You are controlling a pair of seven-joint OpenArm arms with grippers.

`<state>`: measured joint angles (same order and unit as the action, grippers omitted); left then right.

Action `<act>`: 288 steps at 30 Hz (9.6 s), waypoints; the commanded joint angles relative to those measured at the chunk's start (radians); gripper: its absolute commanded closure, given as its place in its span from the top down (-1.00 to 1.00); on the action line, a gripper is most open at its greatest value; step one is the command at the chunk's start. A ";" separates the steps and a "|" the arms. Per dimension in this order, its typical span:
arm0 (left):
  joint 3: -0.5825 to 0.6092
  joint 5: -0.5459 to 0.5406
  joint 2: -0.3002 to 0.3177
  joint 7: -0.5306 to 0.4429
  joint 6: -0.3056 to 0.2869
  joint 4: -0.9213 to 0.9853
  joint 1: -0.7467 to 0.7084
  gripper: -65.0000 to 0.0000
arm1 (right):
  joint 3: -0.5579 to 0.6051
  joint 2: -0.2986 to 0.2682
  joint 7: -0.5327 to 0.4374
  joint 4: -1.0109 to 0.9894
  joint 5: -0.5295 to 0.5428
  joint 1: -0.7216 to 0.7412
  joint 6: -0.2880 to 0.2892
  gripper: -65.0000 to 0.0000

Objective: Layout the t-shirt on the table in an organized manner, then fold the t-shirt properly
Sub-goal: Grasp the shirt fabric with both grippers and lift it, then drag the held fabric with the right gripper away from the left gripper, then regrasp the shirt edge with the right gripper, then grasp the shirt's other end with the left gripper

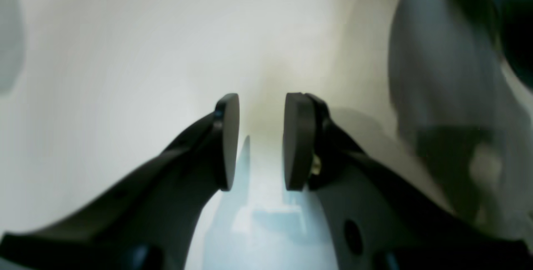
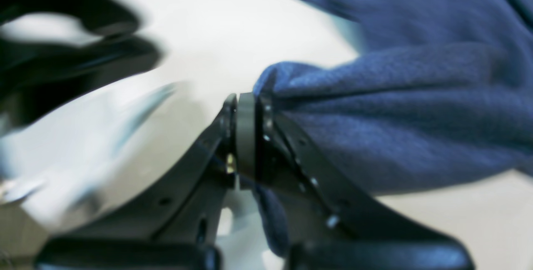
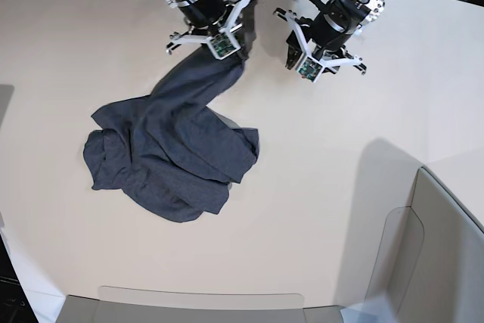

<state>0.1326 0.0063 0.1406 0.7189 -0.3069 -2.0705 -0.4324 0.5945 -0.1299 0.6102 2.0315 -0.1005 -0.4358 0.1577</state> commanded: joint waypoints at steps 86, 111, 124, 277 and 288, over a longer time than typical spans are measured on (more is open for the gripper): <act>-0.365 -0.010 -0.109 -0.200 0.005 -0.017 -0.148 -0.49 | -0.818 0.109 0.268 -0.360 0.578 0.526 -0.125 -1.00; -0.362 -0.010 -0.101 -0.190 0.005 -0.017 -0.148 -0.48 | -0.824 -0.302 0.270 0.021 0.779 0.030 -0.119 -1.00; -0.359 -0.010 -0.106 -0.189 0.005 -0.015 -0.148 -0.48 | -0.829 -0.386 0.270 0.021 0.824 -0.004 -0.117 0.10; 0.499 0.377 0.236 -0.075 0.001 -0.017 -0.036 -0.24 | -0.980 -0.070 0.264 -0.119 0.471 0.492 0.036 -1.00; 0.648 0.903 0.238 -0.100 0.001 0.118 0.010 -0.25 | -0.973 -0.066 0.267 -0.099 0.471 0.486 0.038 -1.00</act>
<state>0.7795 0.9154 0.3748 0.6106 -0.2928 -1.9537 -0.4259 -0.3763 -0.1822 0.9016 1.9106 0.3649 0.0330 0.1879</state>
